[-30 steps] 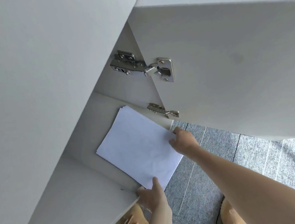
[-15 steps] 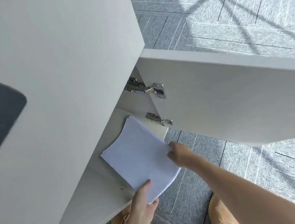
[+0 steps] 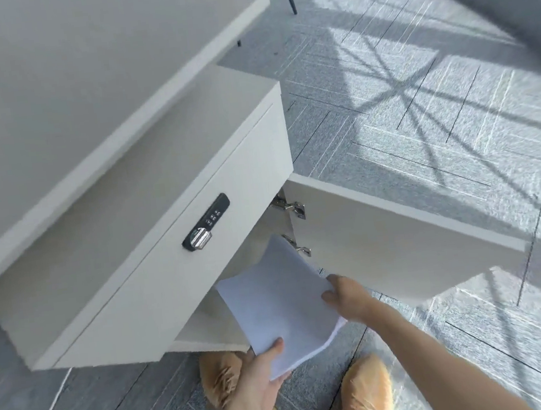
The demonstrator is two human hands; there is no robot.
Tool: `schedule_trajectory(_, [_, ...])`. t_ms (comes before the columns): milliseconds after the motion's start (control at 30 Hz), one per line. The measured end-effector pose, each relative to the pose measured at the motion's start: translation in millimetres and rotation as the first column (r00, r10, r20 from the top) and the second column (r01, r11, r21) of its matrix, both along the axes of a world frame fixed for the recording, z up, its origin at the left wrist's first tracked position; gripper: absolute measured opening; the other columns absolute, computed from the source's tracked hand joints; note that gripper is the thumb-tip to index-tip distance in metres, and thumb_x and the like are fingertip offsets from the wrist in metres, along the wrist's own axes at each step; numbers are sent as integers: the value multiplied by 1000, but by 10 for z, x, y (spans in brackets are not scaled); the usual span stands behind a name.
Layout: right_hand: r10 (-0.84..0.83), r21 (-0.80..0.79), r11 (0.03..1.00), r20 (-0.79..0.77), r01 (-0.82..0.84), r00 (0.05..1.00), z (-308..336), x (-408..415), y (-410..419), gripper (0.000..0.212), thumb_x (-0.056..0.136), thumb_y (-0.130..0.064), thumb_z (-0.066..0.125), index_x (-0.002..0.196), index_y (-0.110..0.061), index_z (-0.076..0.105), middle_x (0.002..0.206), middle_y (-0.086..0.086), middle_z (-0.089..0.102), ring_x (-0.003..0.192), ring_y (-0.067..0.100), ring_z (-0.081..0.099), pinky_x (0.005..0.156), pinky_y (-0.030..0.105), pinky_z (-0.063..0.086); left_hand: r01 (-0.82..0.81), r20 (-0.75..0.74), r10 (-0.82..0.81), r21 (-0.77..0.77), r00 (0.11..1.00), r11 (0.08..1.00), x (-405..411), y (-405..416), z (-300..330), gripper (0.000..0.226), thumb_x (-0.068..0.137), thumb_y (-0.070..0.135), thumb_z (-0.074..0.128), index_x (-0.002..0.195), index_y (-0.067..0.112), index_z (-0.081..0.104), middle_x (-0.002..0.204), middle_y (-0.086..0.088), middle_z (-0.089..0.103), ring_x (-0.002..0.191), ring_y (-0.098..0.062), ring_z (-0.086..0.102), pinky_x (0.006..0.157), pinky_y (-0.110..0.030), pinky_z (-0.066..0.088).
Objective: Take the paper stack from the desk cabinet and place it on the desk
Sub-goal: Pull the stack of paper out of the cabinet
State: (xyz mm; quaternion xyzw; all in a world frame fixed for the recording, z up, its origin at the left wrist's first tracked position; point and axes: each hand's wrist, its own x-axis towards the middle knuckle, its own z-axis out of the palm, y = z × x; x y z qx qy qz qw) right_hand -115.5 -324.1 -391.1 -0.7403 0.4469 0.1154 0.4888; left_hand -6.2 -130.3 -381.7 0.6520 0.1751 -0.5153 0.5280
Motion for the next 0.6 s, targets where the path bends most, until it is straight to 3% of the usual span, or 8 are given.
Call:
schedule_trajectory(100, [-24,-29,999,1,24,1000,372,-217,54,23,94,-20,51,98,2,56,93,13,55,83,25,52,69,32,35,3,15,-3,-34,1000,999,-168,66,332,38,88,-3,67,123,10,60,107,-9,70,94,-27,64,79,-38,53])
schedule_trajectory(200, [-66,-37,997,19,67,998,790,-438,130,25,98,-16,51,112,3,59,98,12,55,87,24,53,72,31,37,8,21,-7,-82,1000,997,-342,150,691,36,87,-2,69,121,11,62,110,-9,72,100,-30,66,88,-44,54])
schedule_trajectory(400, [-65,-146,987,17,67,998,1866,-863,323,26,96,-17,50,108,-1,66,96,10,59,86,23,54,74,29,39,81,52,-72,-194,996,978,-757,336,1447,38,88,3,70,124,14,63,116,-7,75,107,-28,69,71,-35,59])
schedule_trajectory(600, [-136,-263,952,84,153,987,2983,-1528,560,14,94,-15,50,93,-10,64,93,8,66,84,23,63,63,28,46,181,98,-157,-319,983,930,-1274,440,2297,34,90,8,69,123,12,64,117,-8,75,109,-28,68,77,-36,59])
